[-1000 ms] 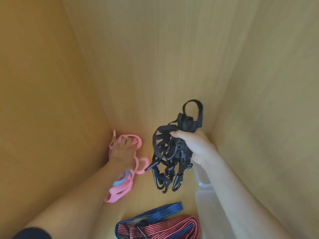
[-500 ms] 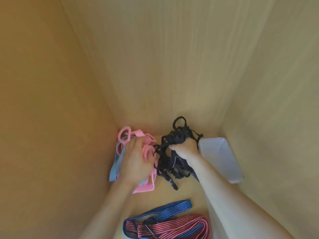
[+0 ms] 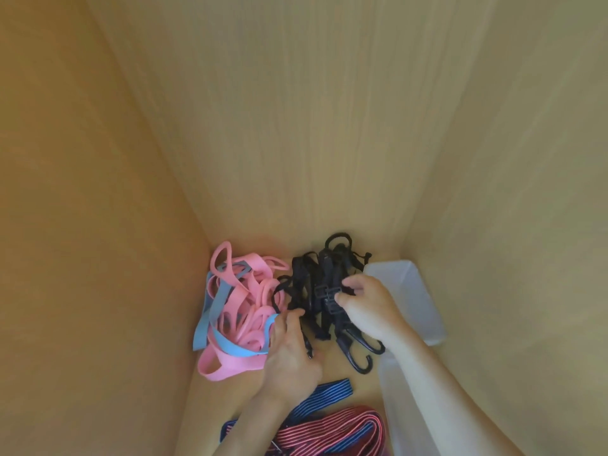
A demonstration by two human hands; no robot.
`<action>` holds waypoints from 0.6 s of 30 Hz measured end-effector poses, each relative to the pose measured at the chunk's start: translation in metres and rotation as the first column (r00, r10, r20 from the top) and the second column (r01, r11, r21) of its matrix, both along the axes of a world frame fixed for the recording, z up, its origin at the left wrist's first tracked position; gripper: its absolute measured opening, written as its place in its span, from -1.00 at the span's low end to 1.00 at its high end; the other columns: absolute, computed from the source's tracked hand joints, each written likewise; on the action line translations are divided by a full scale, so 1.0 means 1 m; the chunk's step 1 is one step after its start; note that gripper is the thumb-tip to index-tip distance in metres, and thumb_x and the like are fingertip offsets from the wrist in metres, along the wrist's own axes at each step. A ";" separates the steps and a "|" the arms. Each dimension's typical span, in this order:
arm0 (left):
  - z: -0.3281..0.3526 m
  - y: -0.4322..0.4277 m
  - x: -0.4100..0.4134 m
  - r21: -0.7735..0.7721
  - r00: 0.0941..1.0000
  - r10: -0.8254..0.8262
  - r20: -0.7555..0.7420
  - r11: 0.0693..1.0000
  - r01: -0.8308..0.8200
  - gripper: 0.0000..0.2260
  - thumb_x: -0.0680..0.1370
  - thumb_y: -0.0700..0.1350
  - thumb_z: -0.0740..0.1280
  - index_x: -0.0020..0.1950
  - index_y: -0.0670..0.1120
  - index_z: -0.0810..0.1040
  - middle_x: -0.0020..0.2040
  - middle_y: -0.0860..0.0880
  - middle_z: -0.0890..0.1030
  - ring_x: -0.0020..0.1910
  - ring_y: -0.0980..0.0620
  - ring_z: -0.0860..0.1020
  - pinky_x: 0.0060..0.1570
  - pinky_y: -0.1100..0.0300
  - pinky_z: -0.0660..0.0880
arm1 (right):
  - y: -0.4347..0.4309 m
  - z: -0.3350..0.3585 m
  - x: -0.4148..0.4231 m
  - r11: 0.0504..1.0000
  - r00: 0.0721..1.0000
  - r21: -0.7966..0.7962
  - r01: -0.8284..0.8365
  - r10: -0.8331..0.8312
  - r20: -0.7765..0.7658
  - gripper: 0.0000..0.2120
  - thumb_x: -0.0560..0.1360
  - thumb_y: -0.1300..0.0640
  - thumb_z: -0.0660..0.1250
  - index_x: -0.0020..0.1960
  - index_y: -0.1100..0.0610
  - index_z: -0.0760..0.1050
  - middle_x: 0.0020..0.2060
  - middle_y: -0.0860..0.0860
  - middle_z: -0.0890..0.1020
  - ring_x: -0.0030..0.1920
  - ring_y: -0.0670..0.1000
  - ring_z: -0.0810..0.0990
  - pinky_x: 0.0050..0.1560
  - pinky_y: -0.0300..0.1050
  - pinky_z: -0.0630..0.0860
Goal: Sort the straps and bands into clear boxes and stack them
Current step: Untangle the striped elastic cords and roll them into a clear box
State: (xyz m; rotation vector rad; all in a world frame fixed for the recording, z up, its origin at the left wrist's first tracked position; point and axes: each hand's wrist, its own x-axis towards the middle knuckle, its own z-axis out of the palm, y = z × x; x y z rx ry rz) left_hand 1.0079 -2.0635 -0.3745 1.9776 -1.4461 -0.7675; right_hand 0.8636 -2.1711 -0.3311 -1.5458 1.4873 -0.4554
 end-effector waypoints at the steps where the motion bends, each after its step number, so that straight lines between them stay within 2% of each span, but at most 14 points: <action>1: 0.000 -0.004 0.000 0.015 1.000 0.003 0.013 1.000 -0.004 -0.37 0.49 -0.02 0.38 0.51 -0.01 0.23 0.41 0.00 0.30 0.39 -0.06 0.31 0.33 -0.04 0.41 | 0.007 -0.003 -0.003 1.000 0.999 -0.017 -0.011 0.011 -0.038 -0.57 0.55 0.01 0.36 0.40 0.04 0.45 0.24 -0.04 0.52 -0.16 -0.24 0.52 -0.20 -0.37 0.37; 3: 0.001 -0.014 0.001 0.058 0.997 -0.038 0.070 0.998 0.034 -0.29 0.46 0.04 0.36 0.56 -0.02 0.17 0.52 -0.03 0.25 0.43 -0.13 0.31 0.33 -0.09 0.41 | 0.021 -0.010 -0.003 0.999 0.994 -0.010 -0.048 0.047 -0.102 -0.64 0.51 0.03 0.35 0.30 0.03 0.48 0.16 -0.04 0.52 -0.08 -0.15 0.56 -0.10 -0.24 0.46; 5: 0.003 -0.028 0.004 0.141 0.985 -0.117 0.125 0.985 0.100 -0.22 0.42 0.03 0.32 0.60 0.00 0.09 0.53 -0.08 0.27 0.43 -0.18 0.35 0.31 -0.11 0.44 | 0.031 -0.020 0.003 0.997 0.992 0.050 -0.055 0.060 -0.112 -0.72 0.46 0.09 0.35 0.17 0.02 0.49 0.06 -0.05 0.54 -0.03 -0.04 0.57 -0.01 -0.09 0.55; 7: 0.005 -0.044 0.008 0.252 0.969 -0.197 0.151 0.955 0.155 -0.20 0.40 -0.08 0.35 0.58 0.02 0.05 0.38 -0.13 0.43 0.32 -0.20 0.45 0.23 -0.09 0.51 | 0.036 -0.029 0.010 0.992 0.991 0.105 -0.076 0.087 -0.106 -0.72 0.41 0.13 0.31 0.12 0.04 0.49 0.00 0.04 0.58 -0.05 0.05 0.59 -0.02 0.04 0.60; 10: 0.006 -0.067 0.010 0.327 0.946 -0.293 0.142 0.915 0.234 -0.25 0.41 -0.16 0.38 0.51 0.03 0.08 0.12 -0.14 0.56 0.11 -0.20 0.55 0.08 -0.10 0.57 | 0.041 -0.037 0.017 0.992 0.996 0.104 -0.065 0.070 -0.049 -0.56 0.40 0.14 0.27 0.28 -0.01 0.46 0.07 0.04 0.60 0.05 0.07 0.60 0.10 0.09 0.59; 12: 0.008 -0.078 0.010 0.331 0.941 -0.334 0.059 0.895 0.297 -0.18 0.44 -0.15 0.41 0.57 0.05 0.00 0.11 -0.13 0.55 0.09 -0.17 0.56 0.05 -0.02 0.57 | 0.043 -0.035 0.017 0.997 0.999 0.073 -0.037 0.035 0.032 -0.52 0.43 0.18 0.28 0.33 -0.08 0.45 0.11 -0.03 0.63 0.13 0.04 0.60 0.20 0.10 0.56; 14: 0.011 -0.084 0.010 0.307 0.937 -0.348 -0.038 0.888 0.342 -0.16 0.47 -0.18 0.43 0.59 0.07 0.00 0.16 -0.09 0.50 0.16 -0.16 0.55 0.12 0.00 0.56 | 0.046 -0.033 0.012 0.998 0.996 0.042 -0.042 0.039 0.076 -0.54 0.48 0.24 0.27 0.30 -0.12 0.48 0.10 -0.06 0.65 0.14 0.00 0.60 0.24 0.10 0.55; 16: 0.013 -0.081 0.011 0.241 0.939 -0.341 -0.044 0.908 0.342 -0.21 0.45 -0.20 0.45 0.56 0.05 0.10 0.24 -0.10 0.48 0.23 -0.18 0.53 0.20 -0.05 0.55 | 0.051 -0.033 0.005 0.997 0.998 0.064 -0.034 0.031 0.046 -0.54 0.46 0.28 0.23 0.26 -0.12 0.47 0.10 -0.07 0.63 0.10 -0.01 0.60 0.22 0.09 0.56; 18: 0.012 -0.066 0.015 0.137 0.959 -0.279 -0.054 0.949 0.284 -0.22 0.44 -0.21 0.43 0.57 0.04 0.13 0.34 -0.13 0.40 0.27 -0.18 0.50 0.25 -0.08 0.53 | 0.058 -0.034 0.000 0.995 0.999 0.092 -0.041 0.043 -0.014 -0.54 0.45 0.23 0.24 0.28 -0.13 0.43 0.17 -0.06 0.57 0.10 0.00 0.58 0.19 0.06 0.57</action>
